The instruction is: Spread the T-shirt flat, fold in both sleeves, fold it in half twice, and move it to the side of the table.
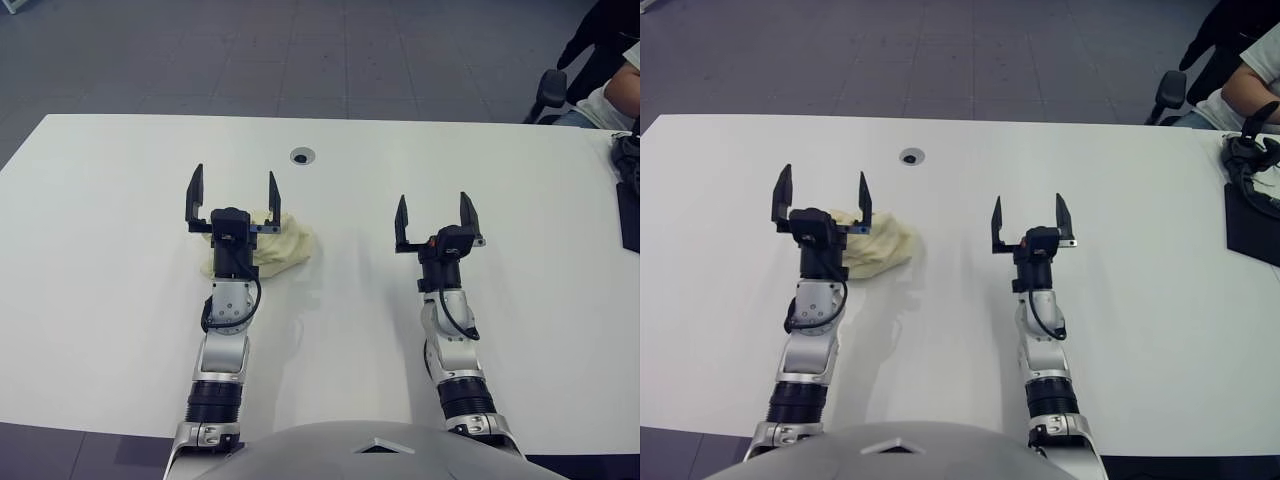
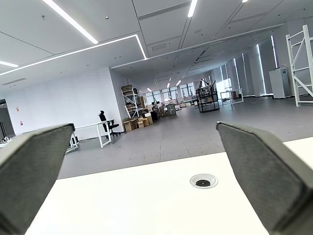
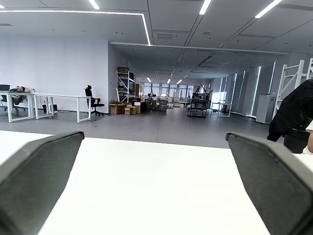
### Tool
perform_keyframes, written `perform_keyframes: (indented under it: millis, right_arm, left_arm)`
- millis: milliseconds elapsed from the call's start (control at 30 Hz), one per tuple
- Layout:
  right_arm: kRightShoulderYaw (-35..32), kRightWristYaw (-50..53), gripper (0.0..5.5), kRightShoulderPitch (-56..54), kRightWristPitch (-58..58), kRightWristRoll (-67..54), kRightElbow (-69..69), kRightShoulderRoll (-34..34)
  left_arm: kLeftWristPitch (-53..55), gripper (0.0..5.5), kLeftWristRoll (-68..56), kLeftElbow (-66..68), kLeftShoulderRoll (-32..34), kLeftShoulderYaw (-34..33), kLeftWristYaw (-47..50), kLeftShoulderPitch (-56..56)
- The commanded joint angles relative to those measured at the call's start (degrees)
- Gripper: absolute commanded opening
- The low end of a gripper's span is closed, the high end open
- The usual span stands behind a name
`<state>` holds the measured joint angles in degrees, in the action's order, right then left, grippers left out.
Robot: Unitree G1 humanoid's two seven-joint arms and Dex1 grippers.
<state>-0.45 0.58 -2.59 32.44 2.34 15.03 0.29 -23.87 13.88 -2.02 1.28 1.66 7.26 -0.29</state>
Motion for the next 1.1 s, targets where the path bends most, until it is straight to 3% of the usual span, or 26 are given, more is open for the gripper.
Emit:
perform_keyframes:
  millis: [33,1100]
  right_arm:
    - [0.1,0.0,5.4,-0.1,-0.6,-0.1,0.3,0.0]
    - [-0.8,0.5,5.4,0.0,0.7,-0.5,-0.5,0.2]
  left_arm:
    - [0.6,5.39,0.4,-0.2,0.5,0.0,0.2,0.0]
    - [0.7,5.39,0.7,-0.1,0.9,0.3,0.0,0.2]
